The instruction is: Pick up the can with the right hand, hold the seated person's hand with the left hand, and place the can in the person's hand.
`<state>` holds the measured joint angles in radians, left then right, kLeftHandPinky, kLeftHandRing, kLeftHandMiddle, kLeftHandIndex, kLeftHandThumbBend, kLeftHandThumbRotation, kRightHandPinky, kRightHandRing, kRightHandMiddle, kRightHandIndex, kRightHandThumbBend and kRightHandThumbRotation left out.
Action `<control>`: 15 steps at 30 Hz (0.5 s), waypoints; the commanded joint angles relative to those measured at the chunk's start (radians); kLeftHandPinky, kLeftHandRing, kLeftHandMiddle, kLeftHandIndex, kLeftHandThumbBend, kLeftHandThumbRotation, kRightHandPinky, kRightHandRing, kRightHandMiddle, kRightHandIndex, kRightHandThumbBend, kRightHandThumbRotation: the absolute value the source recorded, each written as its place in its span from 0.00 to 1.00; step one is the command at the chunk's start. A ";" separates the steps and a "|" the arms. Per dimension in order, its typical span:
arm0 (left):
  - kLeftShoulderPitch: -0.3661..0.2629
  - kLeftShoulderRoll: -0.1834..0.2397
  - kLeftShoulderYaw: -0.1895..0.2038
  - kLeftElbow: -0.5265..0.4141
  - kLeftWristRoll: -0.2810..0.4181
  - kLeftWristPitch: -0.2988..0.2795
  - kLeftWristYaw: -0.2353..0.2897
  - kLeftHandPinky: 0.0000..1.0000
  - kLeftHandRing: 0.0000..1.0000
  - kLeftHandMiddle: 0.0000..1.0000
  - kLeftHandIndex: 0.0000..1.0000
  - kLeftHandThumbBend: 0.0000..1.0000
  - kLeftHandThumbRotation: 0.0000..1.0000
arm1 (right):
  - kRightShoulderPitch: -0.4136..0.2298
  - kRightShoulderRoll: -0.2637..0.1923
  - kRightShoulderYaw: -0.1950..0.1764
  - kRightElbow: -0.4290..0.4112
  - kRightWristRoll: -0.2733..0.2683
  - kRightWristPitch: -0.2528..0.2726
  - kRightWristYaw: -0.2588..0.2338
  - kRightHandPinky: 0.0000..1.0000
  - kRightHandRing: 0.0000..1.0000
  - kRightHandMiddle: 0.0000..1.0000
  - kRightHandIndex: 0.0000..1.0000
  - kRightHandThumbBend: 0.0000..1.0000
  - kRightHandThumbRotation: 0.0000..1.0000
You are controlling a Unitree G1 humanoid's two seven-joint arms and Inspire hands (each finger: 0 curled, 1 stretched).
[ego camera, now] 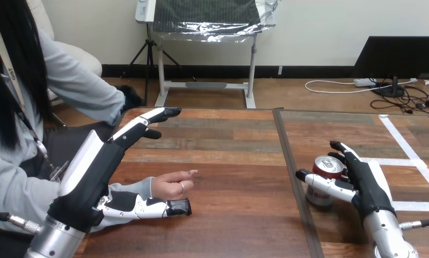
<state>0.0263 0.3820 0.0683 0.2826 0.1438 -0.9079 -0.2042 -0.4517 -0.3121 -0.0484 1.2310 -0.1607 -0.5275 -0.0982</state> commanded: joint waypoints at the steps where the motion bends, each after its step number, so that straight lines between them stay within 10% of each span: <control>1: -0.035 0.018 -0.003 -0.006 -0.021 -0.019 -0.004 0.75 0.87 0.88 0.84 1.00 0.31 | -0.025 0.006 -0.005 -0.002 0.008 -0.022 -0.006 0.76 0.82 0.88 0.92 1.00 0.35; 15: -0.029 0.019 -0.006 -0.010 -0.059 -0.030 -0.030 0.73 0.86 0.88 0.84 1.00 0.31 | -0.014 0.019 -0.013 0.007 0.017 -0.007 -0.014 0.68 0.76 0.86 0.90 1.00 0.32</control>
<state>0.0273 0.3828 0.0660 0.2829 0.1095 -0.9204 -0.2278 -0.4503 -0.3112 -0.0533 1.2311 -0.1552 -0.5286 -0.1021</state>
